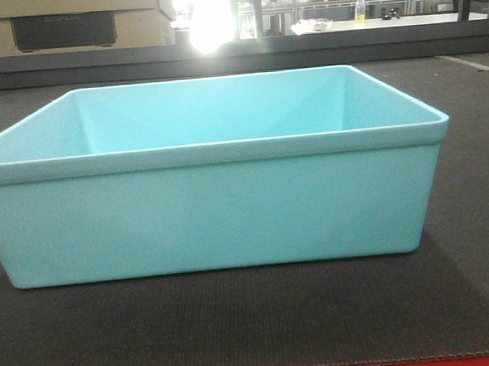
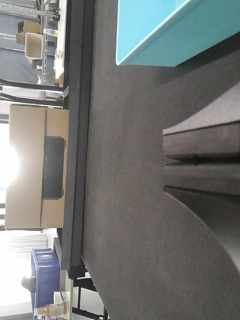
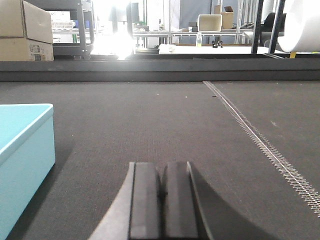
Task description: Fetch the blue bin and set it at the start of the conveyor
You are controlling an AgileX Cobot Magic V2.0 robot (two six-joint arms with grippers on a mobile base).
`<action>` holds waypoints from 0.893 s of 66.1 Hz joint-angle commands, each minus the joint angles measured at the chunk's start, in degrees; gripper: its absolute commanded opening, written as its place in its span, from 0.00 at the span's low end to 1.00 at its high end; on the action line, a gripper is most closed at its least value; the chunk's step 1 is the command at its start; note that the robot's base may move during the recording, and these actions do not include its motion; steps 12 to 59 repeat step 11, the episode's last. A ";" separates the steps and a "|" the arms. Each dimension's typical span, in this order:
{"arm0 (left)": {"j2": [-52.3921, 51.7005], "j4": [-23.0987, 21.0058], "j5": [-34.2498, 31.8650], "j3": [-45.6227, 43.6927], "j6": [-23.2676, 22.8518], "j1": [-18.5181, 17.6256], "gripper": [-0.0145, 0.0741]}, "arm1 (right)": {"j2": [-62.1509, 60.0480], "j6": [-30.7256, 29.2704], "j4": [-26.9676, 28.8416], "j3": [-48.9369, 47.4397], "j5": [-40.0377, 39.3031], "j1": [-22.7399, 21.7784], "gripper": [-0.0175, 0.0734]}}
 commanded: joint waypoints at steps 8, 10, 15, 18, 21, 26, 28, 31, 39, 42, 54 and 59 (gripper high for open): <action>-0.32 -0.31 -0.91 -0.08 0.09 0.17 0.04 | -0.39 -0.55 -0.35 0.12 -1.60 -0.24 0.01; -0.32 -0.31 -0.91 -0.08 0.09 0.17 0.04 | -0.39 -0.55 -0.35 0.12 -1.60 -0.24 0.01; -0.32 -0.31 -0.91 -0.08 0.09 0.17 0.04 | -0.39 -0.55 -0.35 0.12 -1.60 -0.24 0.01; -0.32 -0.31 -0.91 -0.08 0.09 0.17 0.04 | -0.39 -0.55 -0.35 0.12 -1.60 -0.24 0.01; -0.32 -0.31 -0.91 -0.08 0.09 0.17 0.04 | -0.39 -0.55 -0.35 0.12 -1.60 -0.24 0.01; -0.32 -0.31 -0.91 -0.08 0.09 0.17 0.04 | -0.39 -0.55 -0.35 0.12 -1.60 -0.24 0.01; -0.32 -0.31 -0.91 -0.08 0.09 0.17 0.04 | -0.39 -0.55 -0.35 0.12 -1.60 -0.24 0.01; -0.32 -0.31 -0.91 -0.08 0.09 0.17 0.04 | -0.39 -0.55 -0.35 0.12 -1.60 -0.24 0.01; -0.32 -0.31 -0.91 -0.08 0.09 0.17 0.04 | -0.39 -0.55 -0.35 0.12 -1.60 -0.24 0.01; -0.32 -0.31 -0.91 -0.08 0.09 0.17 0.04 | -0.39 -0.55 -0.35 0.12 -1.60 -0.24 0.01; -0.32 -0.31 -0.91 -0.08 0.09 0.17 0.04 | -0.39 -0.55 -0.35 0.12 -1.60 -0.24 0.01; -0.32 -0.31 -0.91 -0.08 0.09 0.17 0.04 | -0.39 -0.55 -0.35 0.12 -1.60 -0.24 0.01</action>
